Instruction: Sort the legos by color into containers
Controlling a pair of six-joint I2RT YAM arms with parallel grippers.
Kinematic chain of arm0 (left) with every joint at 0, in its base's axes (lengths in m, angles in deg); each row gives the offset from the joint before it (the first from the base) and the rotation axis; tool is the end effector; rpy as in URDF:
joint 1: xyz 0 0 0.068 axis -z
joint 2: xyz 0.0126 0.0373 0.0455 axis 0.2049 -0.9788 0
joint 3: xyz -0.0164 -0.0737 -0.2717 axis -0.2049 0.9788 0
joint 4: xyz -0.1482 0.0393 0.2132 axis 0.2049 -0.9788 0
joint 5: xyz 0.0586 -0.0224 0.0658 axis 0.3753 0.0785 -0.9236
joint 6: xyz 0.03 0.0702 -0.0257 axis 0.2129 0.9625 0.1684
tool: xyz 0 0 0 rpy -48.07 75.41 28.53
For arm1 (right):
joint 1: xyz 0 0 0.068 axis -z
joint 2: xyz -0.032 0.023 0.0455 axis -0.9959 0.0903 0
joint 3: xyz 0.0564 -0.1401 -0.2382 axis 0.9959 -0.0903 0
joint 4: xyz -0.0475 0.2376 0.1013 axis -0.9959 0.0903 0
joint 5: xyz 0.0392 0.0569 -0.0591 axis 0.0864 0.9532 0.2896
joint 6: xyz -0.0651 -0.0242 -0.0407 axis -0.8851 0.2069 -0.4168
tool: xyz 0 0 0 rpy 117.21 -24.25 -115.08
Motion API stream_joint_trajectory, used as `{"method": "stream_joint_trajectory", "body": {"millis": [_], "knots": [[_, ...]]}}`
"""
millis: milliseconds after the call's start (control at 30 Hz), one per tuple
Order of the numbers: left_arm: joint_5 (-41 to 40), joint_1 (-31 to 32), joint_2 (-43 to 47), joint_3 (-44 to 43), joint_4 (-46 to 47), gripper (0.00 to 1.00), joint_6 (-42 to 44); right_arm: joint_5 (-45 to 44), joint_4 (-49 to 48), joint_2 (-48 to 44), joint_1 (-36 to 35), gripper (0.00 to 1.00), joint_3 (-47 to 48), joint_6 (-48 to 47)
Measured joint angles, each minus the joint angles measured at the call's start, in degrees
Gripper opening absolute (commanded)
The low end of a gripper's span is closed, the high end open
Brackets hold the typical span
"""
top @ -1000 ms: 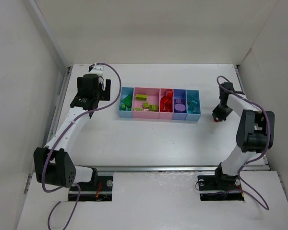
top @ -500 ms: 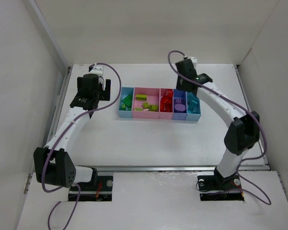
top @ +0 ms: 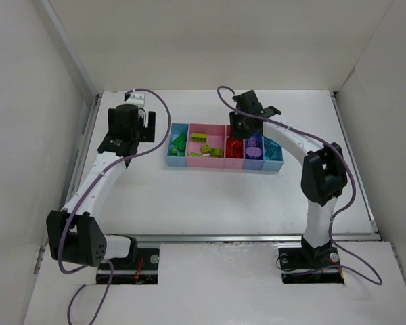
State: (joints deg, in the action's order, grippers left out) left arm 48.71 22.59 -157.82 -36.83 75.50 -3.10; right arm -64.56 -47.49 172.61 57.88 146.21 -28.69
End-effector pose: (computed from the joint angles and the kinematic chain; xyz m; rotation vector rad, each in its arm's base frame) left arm 0.3272 -0.0435 0.3295 0.1202 1.9587 0.2120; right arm 0.4140 0.2099 0.2412 -0.2197 2.4972 0.3128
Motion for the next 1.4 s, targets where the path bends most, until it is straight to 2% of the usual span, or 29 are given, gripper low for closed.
{"method": "stream_joint_trajectory", "body": {"millis": [67, 200, 533, 667, 733, 767, 833, 867, 933, 1100, 1267, 1400], "knots": [[0.00, 0.00, 0.02, 0.00, 0.00, 1.00, 0.00, 1.16, 0.15, 0.00, 0.20, 0.44, -0.02, -0.35], [0.00, 0.00, 0.24, 0.00, -0.02, 1.00, 0.00, 2.34, 0.00, -0.07, 1.01, 0.56, -0.55, -0.79], [0.02, 0.00, 0.79, 0.00, -0.02, 1.00, 0.00, 2.38, 0.13, -3.54, 4.61, 0.68, -2.10, -1.42], [-0.15, 0.00, 1.20, 0.00, 0.00, 1.00, 0.02, 1.25, -3.21, -11.80, 9.20, 0.72, -6.86, 1.03], [-0.46, 0.00, 1.33, 0.00, -0.02, 1.00, -0.02, -1.55, -6.45, -18.25, 14.05, 0.80, -11.47, 3.67], [-0.59, 0.00, 1.42, 0.00, 0.00, 1.00, -0.02, -3.72, -8.48, -21.84, 17.03, 0.88, -14.27, 5.64], [-1.03, 0.00, 1.68, 0.02, -0.02, 1.00, -0.09, -9.09, -11.76, -28.65, 23.28, 0.94, -19.08, 9.35], [-1.20, 0.00, 1.79, 0.02, 0.00, 1.00, -0.11, -12.79, -13.35, -31.67, 26.05, 1.00, -21.14, 10.91], [-1.46, -0.04, 1.90, 0.02, -0.02, 1.00, -0.37, -19.41, -14.80, -36.35, 29.70, 1.00, -23.82, 13.18], [-1.57, -0.70, 1.90, 0.04, -0.02, 1.00, -1.25, -32.44, -14.86, -40.65, 31.56, 1.00, -24.41, 14.78], [-1.79, -1.14, 1.90, 0.02, -0.02, 1.00, -2.19, -37.57, -12.72, -40.30, 33.11, 1.00, -24.41, 14.80], [-1.84, -1.14, 1.90, 0.00, -0.04, 1.00, -2.73, -38.27, -10.64, -39.98, 33.24, 1.00, -24.17, 14.80]]}}
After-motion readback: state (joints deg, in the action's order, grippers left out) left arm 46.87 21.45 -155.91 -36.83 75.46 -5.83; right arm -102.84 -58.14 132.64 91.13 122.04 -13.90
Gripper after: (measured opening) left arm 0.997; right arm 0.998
